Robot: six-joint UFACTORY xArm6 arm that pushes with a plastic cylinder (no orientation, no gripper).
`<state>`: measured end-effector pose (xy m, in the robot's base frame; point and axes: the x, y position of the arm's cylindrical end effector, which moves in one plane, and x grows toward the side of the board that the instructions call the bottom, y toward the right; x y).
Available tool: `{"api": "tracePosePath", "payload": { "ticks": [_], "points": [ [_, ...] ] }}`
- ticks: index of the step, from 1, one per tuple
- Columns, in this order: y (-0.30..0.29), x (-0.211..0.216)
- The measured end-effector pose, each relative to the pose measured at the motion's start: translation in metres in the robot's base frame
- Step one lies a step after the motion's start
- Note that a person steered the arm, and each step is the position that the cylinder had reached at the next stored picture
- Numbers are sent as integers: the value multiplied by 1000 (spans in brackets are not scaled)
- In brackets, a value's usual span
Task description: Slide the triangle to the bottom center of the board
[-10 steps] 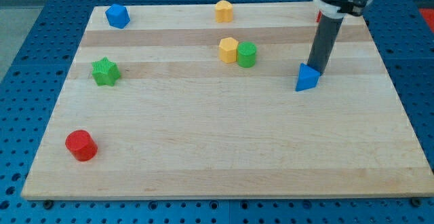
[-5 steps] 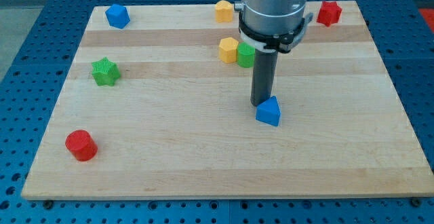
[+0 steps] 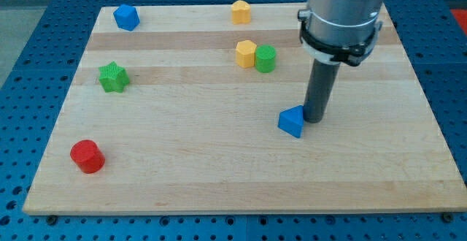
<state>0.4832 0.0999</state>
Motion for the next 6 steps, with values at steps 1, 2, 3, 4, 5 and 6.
{"api": "tracePosePath", "payload": {
  "ticks": [1, 2, 3, 4, 5, 6],
  "points": [
    [-20, 5],
    [-33, 5],
    [-41, 2],
    [-56, 1],
    [-72, 1],
    [-82, 3]
  ]
}}
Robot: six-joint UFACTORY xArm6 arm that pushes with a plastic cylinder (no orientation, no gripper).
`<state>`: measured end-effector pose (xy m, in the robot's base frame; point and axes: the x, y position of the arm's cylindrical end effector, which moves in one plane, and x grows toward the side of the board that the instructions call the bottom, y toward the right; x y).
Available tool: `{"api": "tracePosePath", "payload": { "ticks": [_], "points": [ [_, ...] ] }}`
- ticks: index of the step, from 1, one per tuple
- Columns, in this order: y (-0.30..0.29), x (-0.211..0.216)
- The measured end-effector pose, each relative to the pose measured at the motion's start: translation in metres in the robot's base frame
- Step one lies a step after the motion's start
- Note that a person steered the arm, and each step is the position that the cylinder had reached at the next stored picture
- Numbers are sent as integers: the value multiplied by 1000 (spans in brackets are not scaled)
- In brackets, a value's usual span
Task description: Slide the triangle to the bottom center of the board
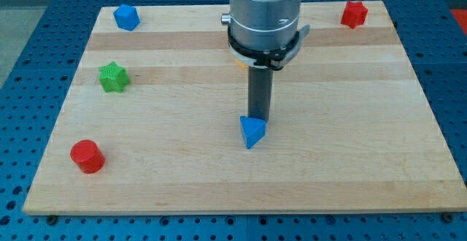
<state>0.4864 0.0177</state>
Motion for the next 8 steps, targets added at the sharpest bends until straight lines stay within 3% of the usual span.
{"api": "tracePosePath", "payload": {
  "ticks": [3, 8],
  "points": [
    [-18, 35],
    [-18, 33]
  ]
}}
